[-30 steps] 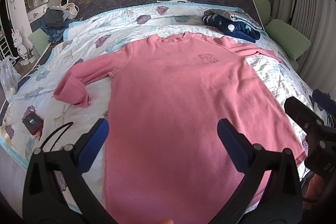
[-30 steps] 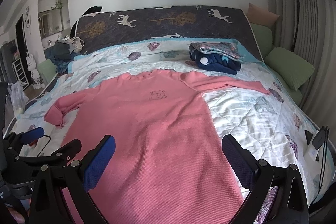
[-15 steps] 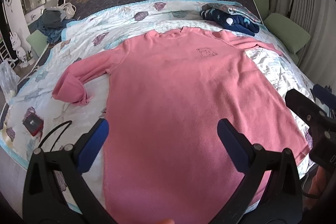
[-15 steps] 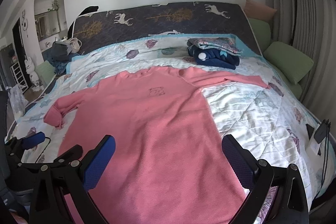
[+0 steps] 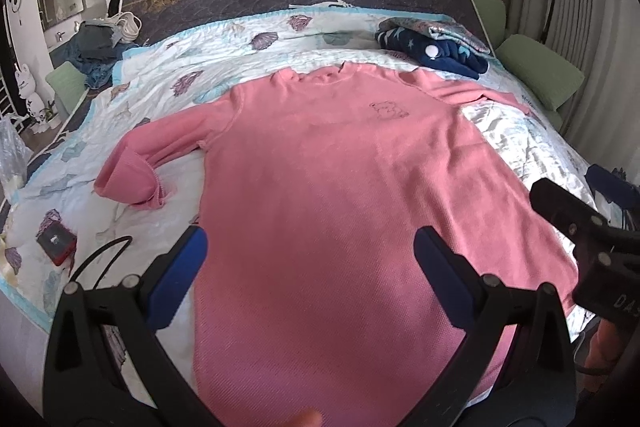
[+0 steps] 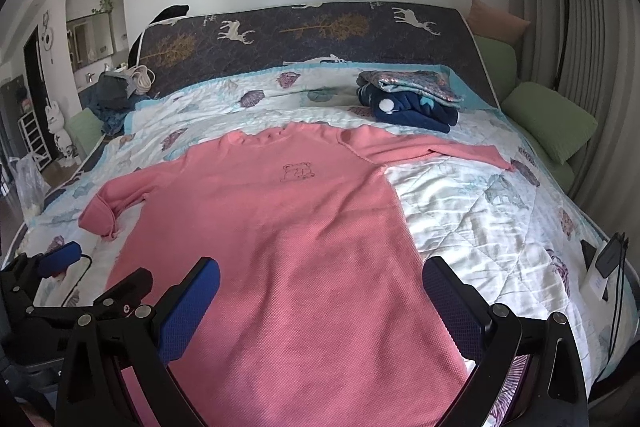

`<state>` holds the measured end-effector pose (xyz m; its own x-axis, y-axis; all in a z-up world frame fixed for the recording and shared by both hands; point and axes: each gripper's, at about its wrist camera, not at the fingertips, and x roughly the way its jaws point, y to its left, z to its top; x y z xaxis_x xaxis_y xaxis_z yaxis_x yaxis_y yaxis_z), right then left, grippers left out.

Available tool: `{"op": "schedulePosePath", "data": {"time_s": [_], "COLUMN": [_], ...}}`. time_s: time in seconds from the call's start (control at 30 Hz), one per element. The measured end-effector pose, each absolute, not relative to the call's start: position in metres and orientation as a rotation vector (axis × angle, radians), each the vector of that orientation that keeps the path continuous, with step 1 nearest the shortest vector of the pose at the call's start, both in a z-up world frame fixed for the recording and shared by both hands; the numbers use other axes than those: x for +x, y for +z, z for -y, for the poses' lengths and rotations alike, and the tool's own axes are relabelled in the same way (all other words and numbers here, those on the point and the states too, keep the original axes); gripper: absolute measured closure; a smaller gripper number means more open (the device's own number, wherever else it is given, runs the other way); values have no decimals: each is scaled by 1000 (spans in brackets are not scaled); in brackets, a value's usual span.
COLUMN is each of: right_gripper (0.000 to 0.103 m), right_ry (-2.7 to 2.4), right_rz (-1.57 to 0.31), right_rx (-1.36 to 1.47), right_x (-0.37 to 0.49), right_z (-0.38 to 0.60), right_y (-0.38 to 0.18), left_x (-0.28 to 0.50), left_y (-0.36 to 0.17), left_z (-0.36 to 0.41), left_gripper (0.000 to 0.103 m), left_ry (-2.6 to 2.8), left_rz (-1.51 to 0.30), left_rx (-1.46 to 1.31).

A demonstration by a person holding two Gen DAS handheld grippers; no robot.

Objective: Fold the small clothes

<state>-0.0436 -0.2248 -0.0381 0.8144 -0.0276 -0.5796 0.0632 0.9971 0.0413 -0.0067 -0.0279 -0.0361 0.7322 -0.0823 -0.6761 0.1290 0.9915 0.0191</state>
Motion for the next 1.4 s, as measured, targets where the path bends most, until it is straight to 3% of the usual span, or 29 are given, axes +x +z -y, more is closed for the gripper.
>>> {"op": "schedulePosePath", "data": {"time_s": [0.53,0.7,0.8,0.83,0.87,0.97,1.4], "right_gripper": [0,1,18,28,38,52,52], "right_ry": [-32,-13,30,56,75,139,189], "right_rz": [-628,-633,-635,-642,-649,-687,-776], "right_rx": [40,9,-28,-40,-45,-53,-58], "right_x": [-35,-29,-24,-21,-19,-6,33], "right_z": [220,214,206,202,199,189,162], "right_y": [-38,-38,-35,-34,-34,-38,-65], "left_x": [-1,18,34,42,46,55,125], "left_y": [-43,-48,-54,-58,-61,-72,-109], "left_z": [24,-14,-58,-79,-94,-138,-217], "left_gripper": [2,2,17,24,25,26,25], "left_ry": [-139,-138,-84,-41,-6,105,193], "left_rz": [-782,-826,-837,-847,-853,-858,-964], "left_rx": [52,-90,-217,-258,-284,-346,-637]}}
